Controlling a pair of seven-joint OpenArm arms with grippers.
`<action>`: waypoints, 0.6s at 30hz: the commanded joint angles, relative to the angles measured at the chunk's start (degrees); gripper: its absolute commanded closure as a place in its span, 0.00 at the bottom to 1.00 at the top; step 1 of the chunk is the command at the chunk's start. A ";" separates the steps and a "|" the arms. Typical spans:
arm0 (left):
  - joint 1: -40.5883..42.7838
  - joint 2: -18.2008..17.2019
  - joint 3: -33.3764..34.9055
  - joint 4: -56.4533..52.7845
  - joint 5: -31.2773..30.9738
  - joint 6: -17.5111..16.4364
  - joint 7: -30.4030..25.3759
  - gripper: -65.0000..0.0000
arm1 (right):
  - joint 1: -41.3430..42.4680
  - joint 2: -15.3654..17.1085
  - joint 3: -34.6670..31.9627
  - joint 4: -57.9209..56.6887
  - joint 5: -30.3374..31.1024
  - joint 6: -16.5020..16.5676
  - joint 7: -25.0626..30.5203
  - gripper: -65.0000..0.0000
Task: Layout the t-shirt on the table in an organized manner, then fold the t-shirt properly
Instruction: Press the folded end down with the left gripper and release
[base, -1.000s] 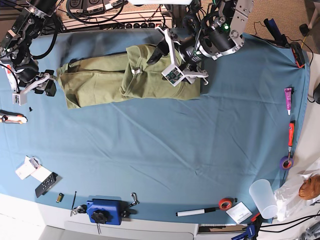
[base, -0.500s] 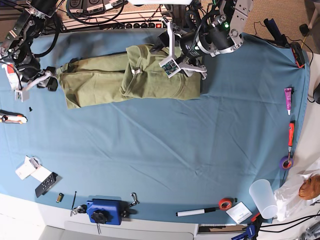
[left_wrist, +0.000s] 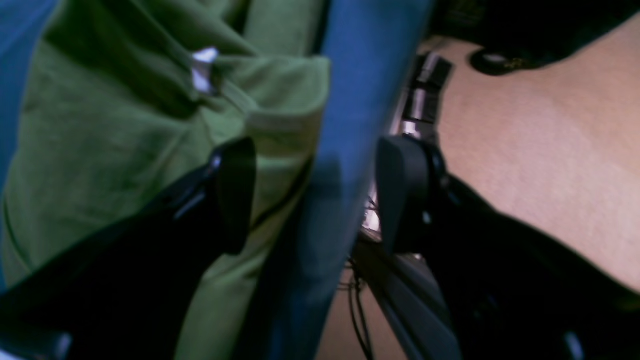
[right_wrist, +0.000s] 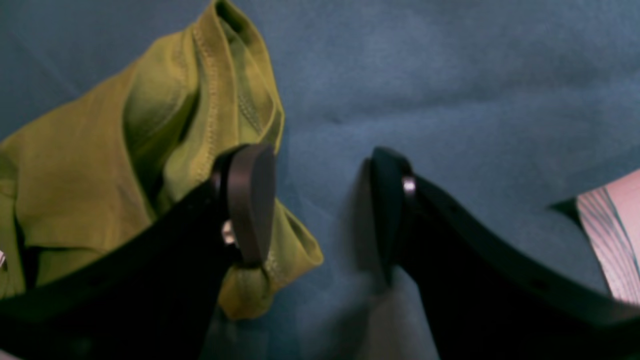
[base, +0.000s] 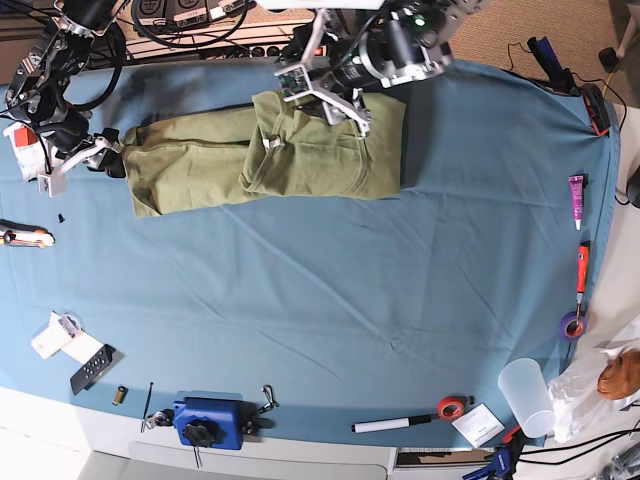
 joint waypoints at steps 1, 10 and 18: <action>-0.50 0.26 1.09 0.15 1.01 1.31 -1.51 0.42 | 0.33 1.01 0.17 0.63 0.50 0.22 -0.26 0.53; -5.14 0.37 2.60 -7.39 5.20 5.22 -1.81 0.42 | 0.35 1.01 0.17 0.63 0.50 0.22 -0.26 0.53; -5.84 0.39 2.60 -8.02 5.35 12.59 -0.81 0.55 | 0.35 1.01 0.17 0.63 0.48 0.24 -0.20 0.53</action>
